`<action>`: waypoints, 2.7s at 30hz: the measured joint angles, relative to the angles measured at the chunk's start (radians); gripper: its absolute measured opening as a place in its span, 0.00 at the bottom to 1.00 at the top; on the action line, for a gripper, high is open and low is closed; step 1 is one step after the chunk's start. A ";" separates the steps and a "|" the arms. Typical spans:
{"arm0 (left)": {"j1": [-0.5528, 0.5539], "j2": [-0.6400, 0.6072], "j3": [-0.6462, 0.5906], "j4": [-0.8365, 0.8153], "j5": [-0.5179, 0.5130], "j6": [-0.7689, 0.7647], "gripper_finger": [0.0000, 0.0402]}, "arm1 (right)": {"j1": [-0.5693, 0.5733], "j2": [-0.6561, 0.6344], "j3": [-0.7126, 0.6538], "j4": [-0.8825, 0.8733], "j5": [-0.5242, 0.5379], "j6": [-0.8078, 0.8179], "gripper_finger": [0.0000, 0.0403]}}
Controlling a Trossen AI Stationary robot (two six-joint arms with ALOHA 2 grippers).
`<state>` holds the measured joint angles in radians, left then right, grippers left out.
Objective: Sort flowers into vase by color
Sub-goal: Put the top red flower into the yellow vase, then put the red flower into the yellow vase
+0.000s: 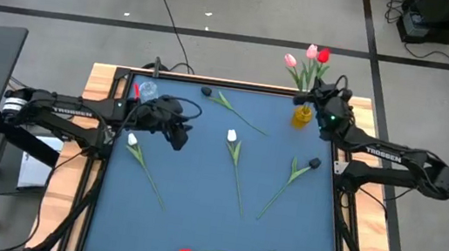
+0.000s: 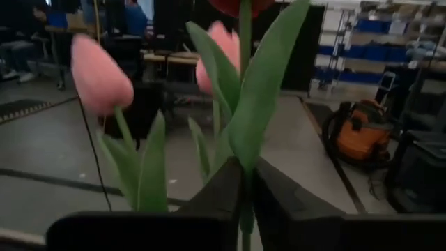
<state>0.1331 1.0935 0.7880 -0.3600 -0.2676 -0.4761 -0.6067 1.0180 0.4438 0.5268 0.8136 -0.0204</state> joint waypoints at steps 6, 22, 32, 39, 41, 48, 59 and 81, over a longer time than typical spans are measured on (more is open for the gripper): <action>0.010 0.000 0.001 -0.136 0.006 -0.164 0.40 | 0.001 0.007 0.000 -0.195 -0.003 0.210 0.23; -0.297 -0.006 -0.068 -0.330 0.115 -0.576 0.40 | 0.112 -0.186 0.000 -0.710 -0.128 0.888 0.39; -0.459 -0.008 -0.128 -0.293 0.130 -1.039 0.40 | 0.300 -0.196 0.000 -0.793 -0.307 1.214 0.31; -0.420 -0.008 -0.129 -0.301 0.081 -1.000 0.40 | 0.514 -0.102 0.000 -0.722 -0.280 1.344 0.27; -0.396 -0.008 -0.129 -0.284 0.103 -0.969 0.40 | 0.565 -0.055 0.000 -0.675 -0.297 1.379 0.27; -0.383 -0.008 -0.129 -0.093 0.141 -0.762 0.40 | 0.709 0.151 0.033 -0.539 -0.364 1.474 0.26; -0.471 -0.008 -0.129 0.077 0.175 -0.381 0.40 | 0.936 0.565 0.478 -0.559 -0.579 0.780 0.26; -0.514 -0.008 -0.129 0.072 0.175 -0.184 0.40 | 1.201 1.142 1.044 -0.813 -0.729 0.469 0.26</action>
<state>-0.3813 1.0855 0.6586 -0.2877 -0.0929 -0.6606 0.5942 2.1601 1.4883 -0.2866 0.0849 0.4484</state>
